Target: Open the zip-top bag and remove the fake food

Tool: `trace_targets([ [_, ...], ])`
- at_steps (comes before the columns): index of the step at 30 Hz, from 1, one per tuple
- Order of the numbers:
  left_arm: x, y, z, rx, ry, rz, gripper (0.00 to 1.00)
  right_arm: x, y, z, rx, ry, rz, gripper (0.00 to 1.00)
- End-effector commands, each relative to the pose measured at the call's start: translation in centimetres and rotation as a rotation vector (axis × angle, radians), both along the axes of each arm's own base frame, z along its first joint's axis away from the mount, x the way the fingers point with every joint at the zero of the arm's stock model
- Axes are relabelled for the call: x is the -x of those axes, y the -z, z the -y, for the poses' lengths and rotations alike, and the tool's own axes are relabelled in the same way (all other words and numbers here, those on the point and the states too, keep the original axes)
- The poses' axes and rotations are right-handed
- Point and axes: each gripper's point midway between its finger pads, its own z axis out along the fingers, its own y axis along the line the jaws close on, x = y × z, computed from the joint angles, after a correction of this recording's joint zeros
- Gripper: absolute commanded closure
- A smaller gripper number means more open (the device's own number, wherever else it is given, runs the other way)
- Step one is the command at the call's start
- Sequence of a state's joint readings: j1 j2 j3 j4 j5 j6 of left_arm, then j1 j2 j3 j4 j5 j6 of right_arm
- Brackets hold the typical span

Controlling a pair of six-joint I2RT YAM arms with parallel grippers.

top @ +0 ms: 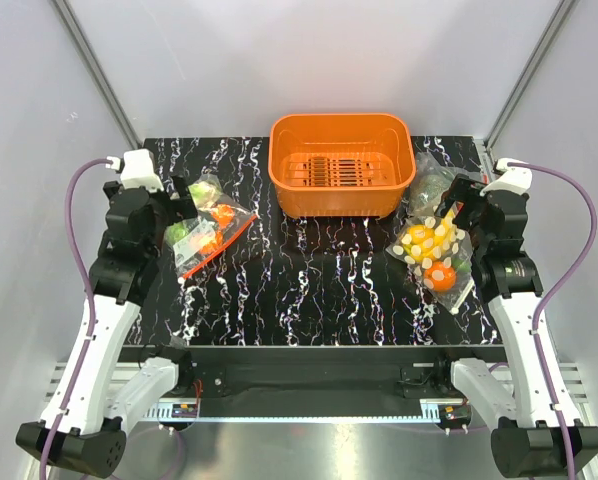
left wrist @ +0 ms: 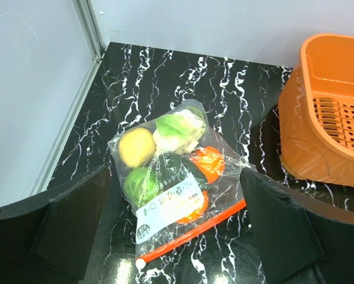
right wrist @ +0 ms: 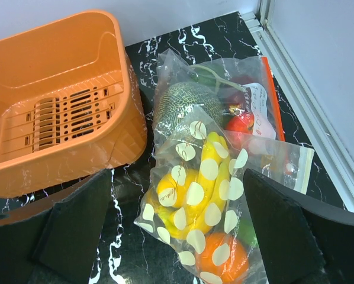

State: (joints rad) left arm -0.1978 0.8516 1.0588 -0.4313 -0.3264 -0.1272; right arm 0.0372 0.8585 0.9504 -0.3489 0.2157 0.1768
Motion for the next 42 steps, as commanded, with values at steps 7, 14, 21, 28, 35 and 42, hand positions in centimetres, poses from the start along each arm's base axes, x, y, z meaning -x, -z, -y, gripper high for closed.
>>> trace_targets([
  [7,-3.3,4.5,1.2,-0.138,0.035,-0.103,0.01,0.1,-2.1,0.0,-0.008,0.003,0.027,0.0],
  [14,-5.4,9.9,5.2,-0.245,0.138,-0.243,0.01,0.0,-1.7,-0.3,-0.026,-0.007,0.015,0.0],
  [21,-5.7,14.7,9.6,-0.388,0.235,-0.386,0.01,0.1,-1.4,-0.2,-0.02,-0.003,0.005,0.0],
  [28,-6.5,18.9,10.8,-0.468,0.276,-0.506,0.07,0.2,-1.4,-0.4,-0.024,-0.014,0.021,0.0],
  [35,-7.9,21.2,10.6,-0.552,0.247,-0.555,0.14,0.1,-1.6,-0.6,-0.031,-0.027,0.035,0.0],
  [42,-9.2,22.7,9.8,-0.658,0.203,-0.605,0.64,0.6,-2.0,-0.7,-0.012,-0.039,0.034,0.0],
])
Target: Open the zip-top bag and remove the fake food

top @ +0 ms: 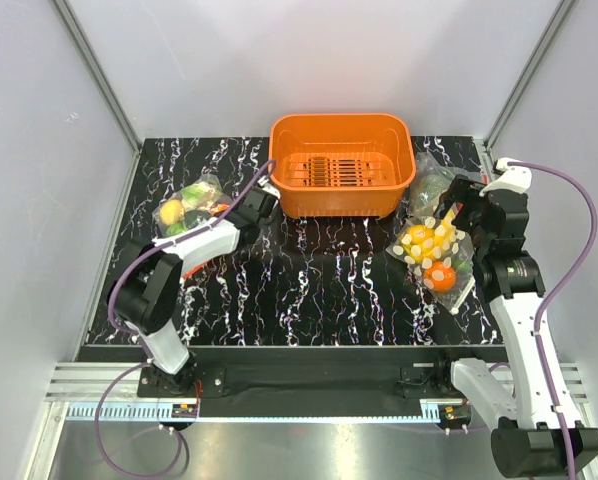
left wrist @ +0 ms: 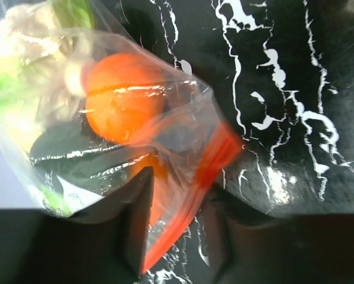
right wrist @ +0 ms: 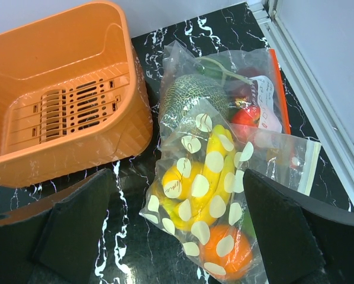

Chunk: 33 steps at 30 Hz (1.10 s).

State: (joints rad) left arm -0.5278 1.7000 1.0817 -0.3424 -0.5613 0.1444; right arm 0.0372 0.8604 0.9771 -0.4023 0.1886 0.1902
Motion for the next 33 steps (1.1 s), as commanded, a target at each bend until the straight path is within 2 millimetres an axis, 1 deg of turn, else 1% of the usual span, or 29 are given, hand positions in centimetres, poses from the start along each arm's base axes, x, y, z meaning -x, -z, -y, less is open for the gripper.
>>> trace_targets([
  [1,-1.8,-2.1,0.1,-0.036,-0.01,0.072,0.79,0.4,-2.2,-0.2,0.009,-0.017,0.065,0.0],
  [2,-1.7,-2.5,0.1,-0.053,-0.009,0.08,0.95,0.5,-2.2,-0.1,0.013,-0.018,0.065,0.0],
  [3,-1.5,-2.7,0.1,-0.061,-0.002,0.077,1.0,0.5,-2.3,-0.3,0.015,-0.028,0.067,0.0],
  [5,-1.2,-3.5,0.5,-0.056,0.013,0.087,1.0,0.6,-2.5,-0.6,0.02,-0.053,0.066,0.0],
  [8,-0.2,-4.4,1.0,-0.03,0.038,0.066,1.0,0.2,-2.4,-2.1,0.012,-0.143,0.05,0.0],
  [10,1.0,-5.2,1.6,-0.001,0.073,0.044,1.0,-0.1,-2.2,-4.0,-0.009,-0.247,0.036,0.0],
  [11,1.5,-5.5,2.7,0.027,0.115,0.032,1.0,0.0,-2.2,-5.4,-0.017,-0.331,0.036,0.0],
  [12,2.4,-6.2,2.9,0.035,0.133,0.021,1.0,-0.2,-1.9,-6.1,-0.025,-0.373,0.026,0.0],
  [13,3.0,-6.4,3.2,0.043,0.151,0.007,1.0,-0.2,-1.9,-6.8,-0.033,-0.412,0.024,0.0],
  [14,3.6,-6.9,4.0,0.056,0.181,-0.002,1.0,-0.2,-1.9,-7.3,-0.04,-0.445,0.028,0.0],
  [15,4.8,-7.2,4.0,0.057,0.198,-0.029,1.0,-0.1,-1.9,-8.3,-0.055,-0.501,0.032,0.0],
  [16,5.3,-7.5,4.3,0.058,0.207,-0.037,1.0,0.0,-1.6,-8.7,-0.064,-0.526,0.025,0.0],
  [17,6.1,-7.8,4.9,0.074,0.218,-0.046,1.0,0.1,-1.9,-9.2,-0.06,-0.557,0.04,0.0],
  [18,7.3,-7.7,5.0,0.08,0.234,-0.087,1.0,0.3,-1.7,-10.0,-0.07,-0.608,0.04,0.0],
  [19,8.0,-7.7,5.3,0.091,0.242,-0.101,1.0,0.4,-1.7,-10.4,-0.072,-0.632,0.042,0.0],
  [20,9.0,-7.6,5.9,0.107,0.254,-0.117,1.0,0.5,-1.9,-10.8,-0.069,-0.656,0.047,0.0],
  [22,10.8,-8.1,6.4,0.145,0.29,-0.146,1.0,1.0,-2.1,-12.1,-0.072,-0.733,0.049,0.0],
  [23,12.1,-8.2,7.3,0.179,0.325,-0.176,1.0,1.4,-2.2,-12.8,-0.07,-0.776,0.049,0.0],
  [24,12.8,-8.4,7.7,0.203,0.344,-0.185,1.0,1.7,-2.3,-13.3,-0.064,-0.801,0.053,0.0],
  [25,13.5,-9.4,8.1,0.243,0.367,-0.174,1.0,2.3,-2.5,-14.6,-0.06,-0.851,0.056,0.0],
  [26,14.6,-9.9,9.2,0.297,0.412,-0.195,1.0,2.6,-2.4,-15.2,-0.046,-0.88,0.058,0.0],
  [27,15.2,-11.1,9.7,0.345,0.438,-0.179,1.0,3.0,-2.3,-16.1,-0.041,-0.909,0.055,0.0],
  [28,15.6,-11.8,10.2,0.379,0.459,-0.176,1.0,3.7,-2.3,-17.8,-0.034,-0.964,0.053,0.0],
  [29,16.1,-12.9,11.2,0.436,0.501,-0.175,1.0,4.0,-2.3,-18.6,-0.024,-0.98,0.058,0.01],
  [30,16.3,-13.7,11.6,0.467,0.521,-0.167,1.0,4.4,-2.3,-19.6,-0.025,-1.012,0.064,0.0],
  [31,16.6,-14.7,12.0,0.494,0.547,-0.155,1.0,5.4,-1.9,-21.2,-0.034,-1.071,0.064,0.0],
  [32,16.8,-15.8,12.7,0.527,0.584,-0.149,1.0,5.7,-2.7,-22.2,-0.052,-1.097,0.108,0.0],
  [33,17.1,-16.1,13.1,0.546,0.611,-0.157,1.0,6.1,-2.8,-22.9,-0.062,-1.119,0.123,0.0],
])
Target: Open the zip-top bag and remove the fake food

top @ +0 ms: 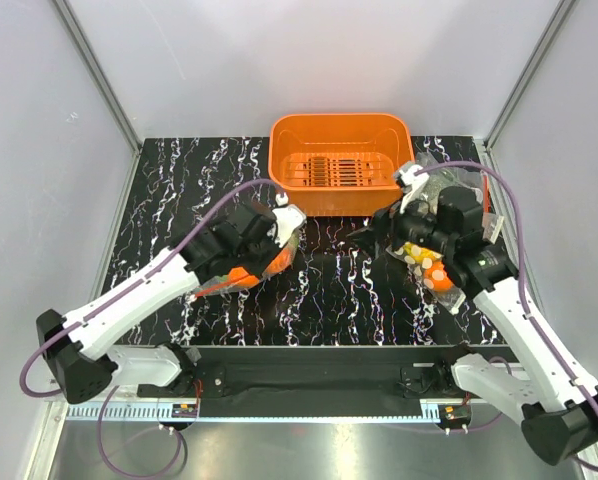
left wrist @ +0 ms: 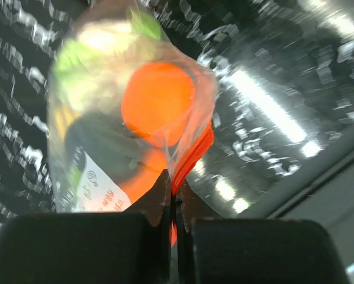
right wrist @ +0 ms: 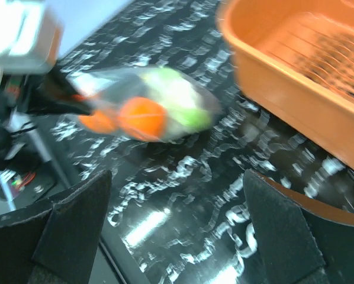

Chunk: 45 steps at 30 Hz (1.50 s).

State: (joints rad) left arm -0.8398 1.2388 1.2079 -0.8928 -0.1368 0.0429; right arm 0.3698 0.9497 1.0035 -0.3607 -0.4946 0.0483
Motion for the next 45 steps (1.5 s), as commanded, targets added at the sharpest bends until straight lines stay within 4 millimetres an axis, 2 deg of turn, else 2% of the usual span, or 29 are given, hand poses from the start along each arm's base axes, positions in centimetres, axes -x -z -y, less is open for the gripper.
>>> trace_targets([
  [1,1.1,-5.0,3.7,0.212,0.127,0.005,1.0,1.3,-2.4,-3.1,-0.07,-0.115,0.117,0.0],
  [5,2.2,-6.8,5.0,0.248,0.232,-0.027,1.0,3.7,-3.2,-6.5,-0.091,-0.225,0.169,0.01],
  [8,2.6,-7.5,5.4,0.25,0.282,-0.034,1.0,4.6,-3.3,-7.8,-0.095,-0.276,0.196,0.01],
  [14,3.7,-8.8,6.1,0.285,0.367,-0.052,1.0,4.9,-2.3,-9.5,-0.067,-0.346,0.19,0.01],
  [21,3.8,-8.9,6.6,0.302,0.388,-0.058,1.0,5.0,-0.7,-11.3,-0.038,-0.395,0.19,0.01],
  [24,3.9,-8.9,6.8,0.311,0.397,-0.061,1.0,5.3,-0.4,-11.9,-0.047,-0.411,0.185,0.06],
  [27,4.2,-9.1,7.3,0.335,0.424,-0.059,1.0,5.4,-0.1,-12.4,-0.056,-0.419,0.176,0.21],
  [30,4.7,-9.1,7.7,0.371,0.455,-0.061,1.0,5.4,0.7,-12.6,-0.046,-0.425,0.152,0.4],
  [32,4.6,-9.6,8.2,0.404,0.472,-0.041,1.0,5.4,0.1,-12.9,-0.064,-0.436,0.176,0.51],
  [33,4.8,-9.7,8.3,0.412,0.476,-0.038,1.0,5.4,0.3,-13.0,-0.062,-0.439,0.17,0.68],
  [34,4.8,-9.4,8.3,0.416,0.475,-0.044,1.0,5.4,0.5,-13.1,-0.06,-0.442,0.166,0.81],
  [36,4.5,-9.4,8.5,0.425,0.458,-0.038,0.9,5.4,0.8,-13.0,-0.07,-0.429,0.136,0.97],
  [37,4.3,-8.9,8.4,0.419,0.44,-0.038,0.81,5.3,0.9,-12.9,-0.071,-0.418,0.14,0.99],
  [38,3.7,-9.0,8.1,0.418,0.401,-0.012,0.64,5.0,1.0,-12.7,-0.068,-0.395,0.141,0.99],
  [39,3.5,-9.0,7.9,0.419,0.378,0.001,0.58,5.1,1.2,-12.4,-0.069,-0.381,0.143,1.0],
  [40,3.2,-8.0,7.5,0.408,0.342,0.0,0.53,5.1,1.2,-12.1,-0.071,-0.368,0.152,1.0],
  [41,2.3,-8.8,7.0,0.43,0.283,0.064,0.5,4.8,1.1,-11.7,-0.067,-0.342,0.164,1.0],
  [42,1.8,-8.6,6.7,0.436,0.248,0.09,0.44,5.1,1.0,-11.2,-0.071,-0.329,0.176,1.0],
  [43,1.6,-7.0,6.1,0.42,0.203,0.088,0.42,5.1,1.0,-10.8,-0.066,-0.317,0.184,1.0],
  [44,0.5,-8.2,5.4,0.451,0.143,0.171,0.4,5.0,1.1,-10.5,-0.06,-0.296,0.186,1.0],
  [45,0.0,-7.9,4.9,0.465,0.087,0.181,0.37,5.1,0.9,-10.1,-0.06,-0.288,0.198,1.0],
])
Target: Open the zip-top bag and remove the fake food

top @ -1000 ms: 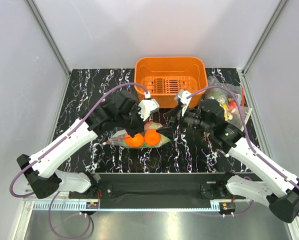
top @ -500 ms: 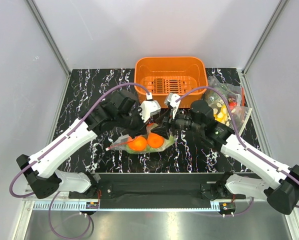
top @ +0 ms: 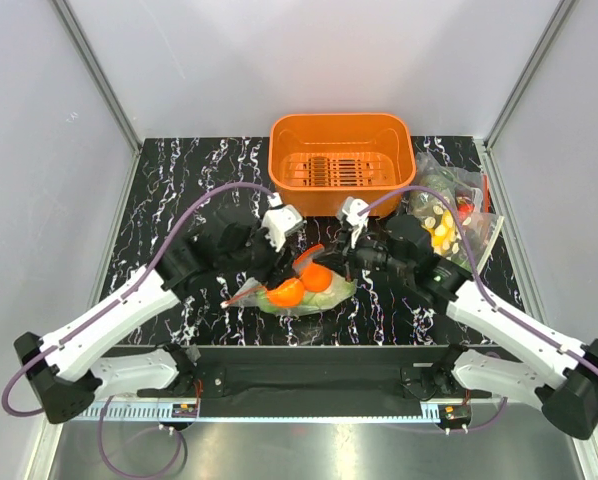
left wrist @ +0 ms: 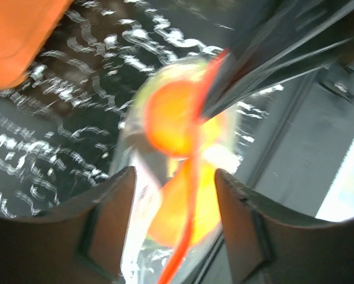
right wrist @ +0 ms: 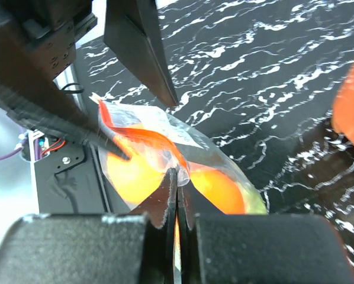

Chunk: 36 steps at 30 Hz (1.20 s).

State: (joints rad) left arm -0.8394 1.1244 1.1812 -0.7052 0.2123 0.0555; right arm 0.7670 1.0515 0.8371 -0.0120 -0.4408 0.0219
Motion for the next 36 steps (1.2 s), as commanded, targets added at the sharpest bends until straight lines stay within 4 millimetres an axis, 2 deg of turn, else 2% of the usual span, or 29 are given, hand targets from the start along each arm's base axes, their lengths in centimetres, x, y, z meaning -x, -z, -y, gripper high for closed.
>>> trace_targets([
  [1,-3.6,-2.0,-1.2,0.138,-0.246,0.132,0.37,-0.5,-2.6,1.4,-0.047,0.081,0.09,1.0],
  [2,-4.3,-2.4,-2.4,0.148,-0.319,0.173,0.37,-0.4,-3.1,1.6,-0.056,0.089,0.102,1.0],
  [3,-4.6,-1.1,-3.1,0.134,-0.36,0.172,0.36,-0.3,-2.2,2.1,-0.024,0.098,0.077,1.0],
  [5,-5.1,-2.0,-4.1,0.198,-0.44,0.216,0.36,-0.5,-2.2,2.5,-0.019,0.127,0.078,1.0],
  [6,-5.1,-1.9,-4.4,0.219,-0.455,0.225,0.35,-0.4,-2.2,2.8,-0.02,0.138,0.082,1.0],
  [7,-5.1,-1.0,-4.5,0.24,-0.474,0.222,0.32,-0.7,-2.0,3.1,-0.014,0.157,0.084,1.0],
  [9,-4.8,-1.2,-5.4,0.277,-0.503,0.239,0.31,-0.8,-1.9,3.4,-0.011,0.176,0.086,1.0],
  [10,-4.6,-0.3,-5.8,0.272,-0.517,0.229,0.31,-1.1,-1.8,3.7,-0.007,0.196,0.087,1.0],
  [11,-4.6,-0.3,-6.6,0.279,-0.547,0.242,0.3,-1.1,-1.7,3.8,-0.006,0.2,0.088,1.0],
  [13,-4.5,1.3,-7.9,0.266,-0.603,0.24,0.27,-1.2,-1.7,4.0,-0.014,0.211,0.095,1.0],
  [14,-4.6,1.0,-8.2,0.277,-0.625,0.246,0.27,-1.3,-1.7,4.1,-0.013,0.214,0.096,1.0],
  [15,-4.6,1.9,-8.7,0.266,-0.645,0.239,0.27,-1.3,-1.7,4.2,-0.015,0.219,0.098,1.0],
  [18,-4.9,2.9,-10.4,0.26,-0.742,0.242,0.26,-1.3,-1.5,4.3,-0.012,0.219,0.095,1.0],
  [22,-4.7,3.4,-12.4,0.275,-0.818,0.257,0.25,-1.3,-1.3,4.5,-0.007,0.223,0.091,1.0],
  [27,-4.3,4.5,-12.7,0.298,-0.813,0.252,0.21,-1.1,-1.6,4.7,-0.018,0.226,0.096,1.0],
  [33,-4.8,5.5,-11.3,0.267,-0.758,0.247,0.21,-0.7,-1.5,4.6,-0.023,0.205,0.086,1.0],
  [36,-5.0,5.0,-10.6,0.294,-0.714,0.278,0.25,-0.6,-1.5,4.7,-0.03,0.211,0.082,1.0],
])
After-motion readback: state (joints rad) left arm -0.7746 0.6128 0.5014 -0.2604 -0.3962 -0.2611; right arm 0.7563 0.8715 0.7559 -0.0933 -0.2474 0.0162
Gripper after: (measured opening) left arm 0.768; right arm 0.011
